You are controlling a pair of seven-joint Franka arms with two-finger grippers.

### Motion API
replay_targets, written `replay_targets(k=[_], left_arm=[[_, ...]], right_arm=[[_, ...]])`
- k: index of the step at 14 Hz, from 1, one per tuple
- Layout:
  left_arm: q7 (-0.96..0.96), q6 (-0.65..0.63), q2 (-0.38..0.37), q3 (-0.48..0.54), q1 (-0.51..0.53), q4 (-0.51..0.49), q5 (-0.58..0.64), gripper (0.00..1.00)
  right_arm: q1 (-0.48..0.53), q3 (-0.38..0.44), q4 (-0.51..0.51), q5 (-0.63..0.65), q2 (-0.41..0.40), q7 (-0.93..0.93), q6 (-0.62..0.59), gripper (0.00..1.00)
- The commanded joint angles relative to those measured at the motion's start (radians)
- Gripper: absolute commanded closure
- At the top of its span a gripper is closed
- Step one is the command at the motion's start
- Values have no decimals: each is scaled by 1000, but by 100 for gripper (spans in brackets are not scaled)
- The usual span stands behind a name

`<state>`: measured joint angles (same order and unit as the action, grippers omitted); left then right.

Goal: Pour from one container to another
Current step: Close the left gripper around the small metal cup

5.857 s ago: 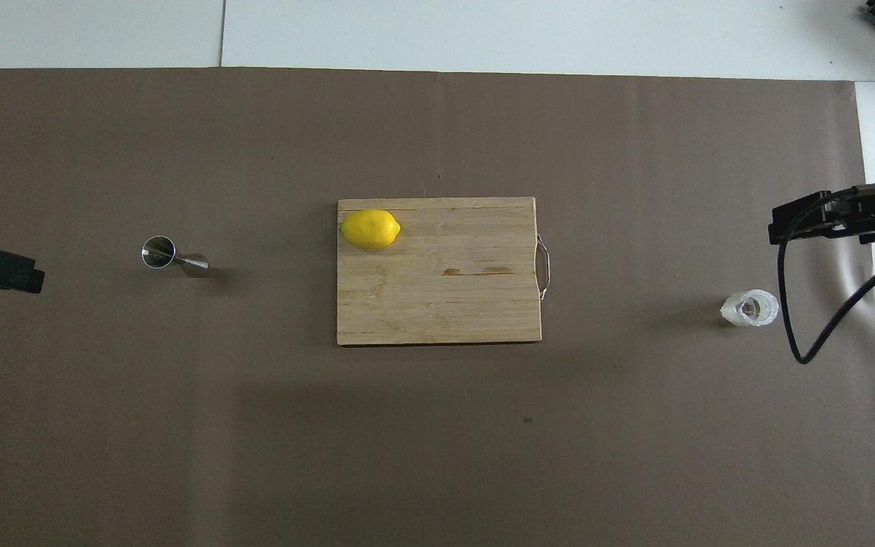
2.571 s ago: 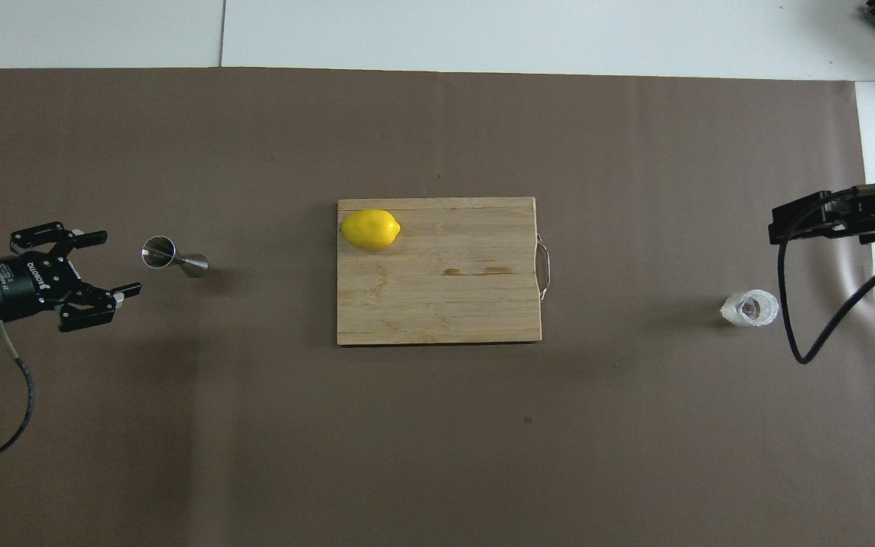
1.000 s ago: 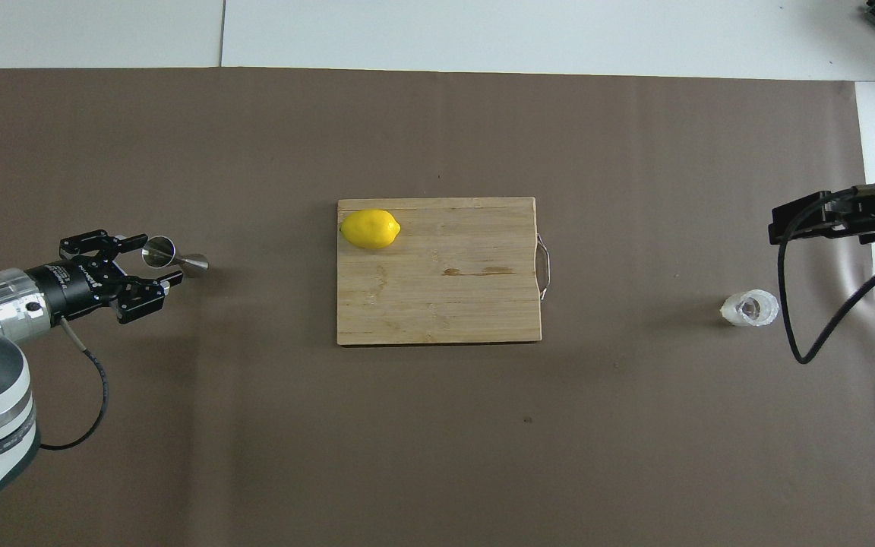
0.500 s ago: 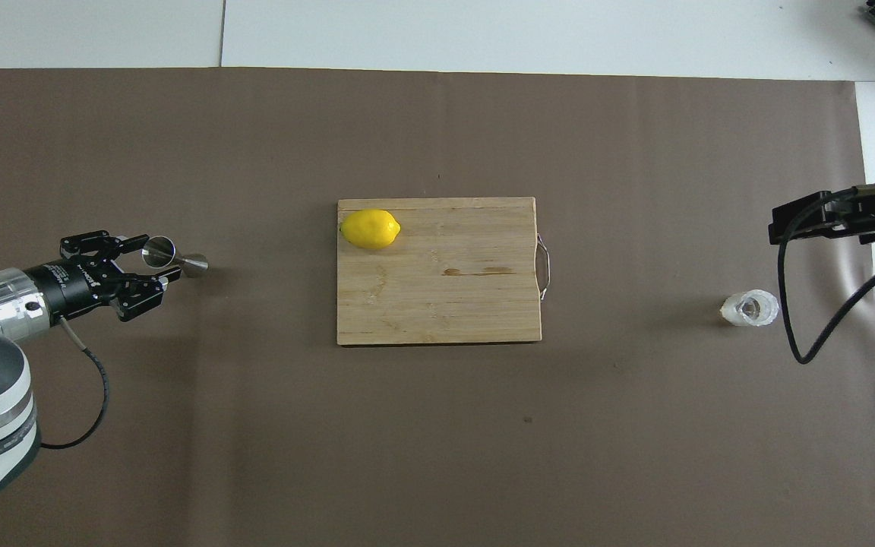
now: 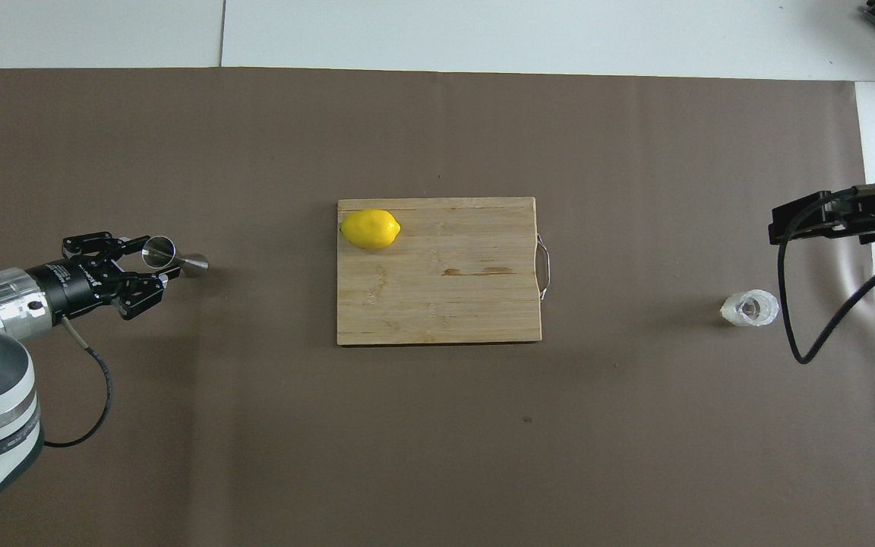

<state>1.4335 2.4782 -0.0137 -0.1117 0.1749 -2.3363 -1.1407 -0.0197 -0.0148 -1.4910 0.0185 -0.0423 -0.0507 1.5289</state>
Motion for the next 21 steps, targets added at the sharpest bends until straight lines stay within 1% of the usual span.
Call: replay_targets(k=[1,7,8,9,12,14,16,19,21], left_arm=[[8,24,0,7,-18,-6,-19,37],[8,24,0,7,-20,-8,-19,40],[8,22,0,7,-18,-8,-19,42],[10,21,0,7,-18,-8,-19,51],[10,8,-2,7,-15,-6,-19,100],[10,-4,0,7,-14,-1,-17,100],[4,-43,-3,9,-2,9,-16,100],[1,-149,3,9,26,75,-16,100],[2,-186,3,9,32,115,-14,100]], right_arm=[[9,-8,-18,0,18,0,-9,0],[9,-7,-18,0,18,0,-9,0],[9,-8,-18,0,18,0,-9,0],[9,-8,-18,0,18,0,-9,0],[9,-8,-18,0,18,0,-9,0],[9,-8,-18,0,18,0,-9,0],[9,-8,-18,0,18,0,-9,0],[9,-8,-18,0,18,0,-9,0],[9,-8,-18,0,18,0,-9,0]])
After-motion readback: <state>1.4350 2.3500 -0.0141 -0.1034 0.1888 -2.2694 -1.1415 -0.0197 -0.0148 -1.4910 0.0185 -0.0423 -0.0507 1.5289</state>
